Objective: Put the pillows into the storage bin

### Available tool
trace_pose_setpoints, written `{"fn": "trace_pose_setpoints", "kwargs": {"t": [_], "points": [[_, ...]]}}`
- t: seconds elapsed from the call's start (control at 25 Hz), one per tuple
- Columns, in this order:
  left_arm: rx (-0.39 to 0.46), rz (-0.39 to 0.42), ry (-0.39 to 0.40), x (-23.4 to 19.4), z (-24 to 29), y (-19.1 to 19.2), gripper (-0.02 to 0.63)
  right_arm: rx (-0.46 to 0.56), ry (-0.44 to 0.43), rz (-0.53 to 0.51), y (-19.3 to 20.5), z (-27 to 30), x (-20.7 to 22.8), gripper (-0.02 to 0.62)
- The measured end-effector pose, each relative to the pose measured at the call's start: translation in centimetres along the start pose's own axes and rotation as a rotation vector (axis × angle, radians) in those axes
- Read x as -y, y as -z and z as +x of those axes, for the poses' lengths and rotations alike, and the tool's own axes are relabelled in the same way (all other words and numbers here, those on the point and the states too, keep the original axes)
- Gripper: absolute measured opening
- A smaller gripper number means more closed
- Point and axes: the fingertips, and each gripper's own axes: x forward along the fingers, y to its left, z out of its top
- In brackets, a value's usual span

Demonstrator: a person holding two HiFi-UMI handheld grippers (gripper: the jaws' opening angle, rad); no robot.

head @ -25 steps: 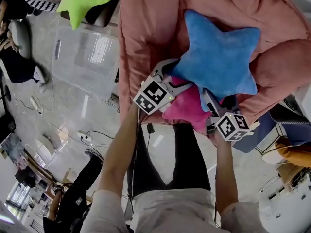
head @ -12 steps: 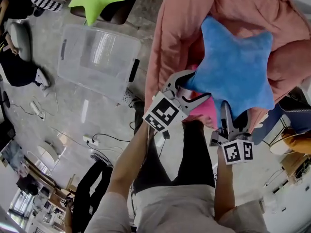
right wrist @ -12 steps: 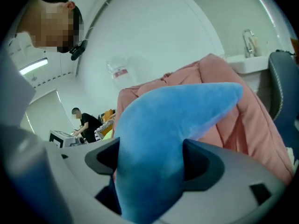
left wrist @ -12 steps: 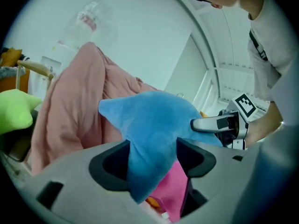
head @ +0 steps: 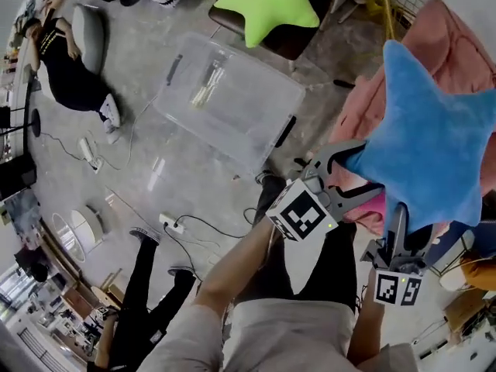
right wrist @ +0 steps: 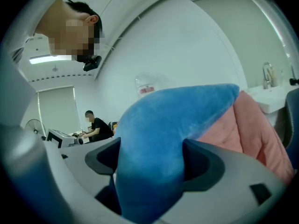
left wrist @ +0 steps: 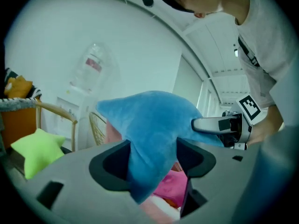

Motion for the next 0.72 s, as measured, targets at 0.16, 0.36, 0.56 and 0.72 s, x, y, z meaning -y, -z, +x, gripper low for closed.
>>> {"fn": "trace_pose_setpoints", "kwargs": {"t": [0.16,0.36,0.56,0.72], "points": [[0.043,0.021,-0.157,-5.9,-8.2,-1.5,0.307,-0.006,-0.173,-0.024,0.8,4.8,-8.7,0.391],[0.012,-0.075,-0.39,-12.6,-19.8,1.6,0.308,-0.171,-0.416,-0.004,6.4,11.0,-19.7,0.381],[0.025,-0.334,-0.636,-17.1,-29.5,10.9,0.308,-0.447,-0.594,-0.027,16.8,15.4,-27.9,0.356],[0.023,-0.524,-0.722,-18.1,-34.1,18.3,0.308,-0.606,-0.648,-0.051,24.4,16.3,-31.8,0.346]]}}
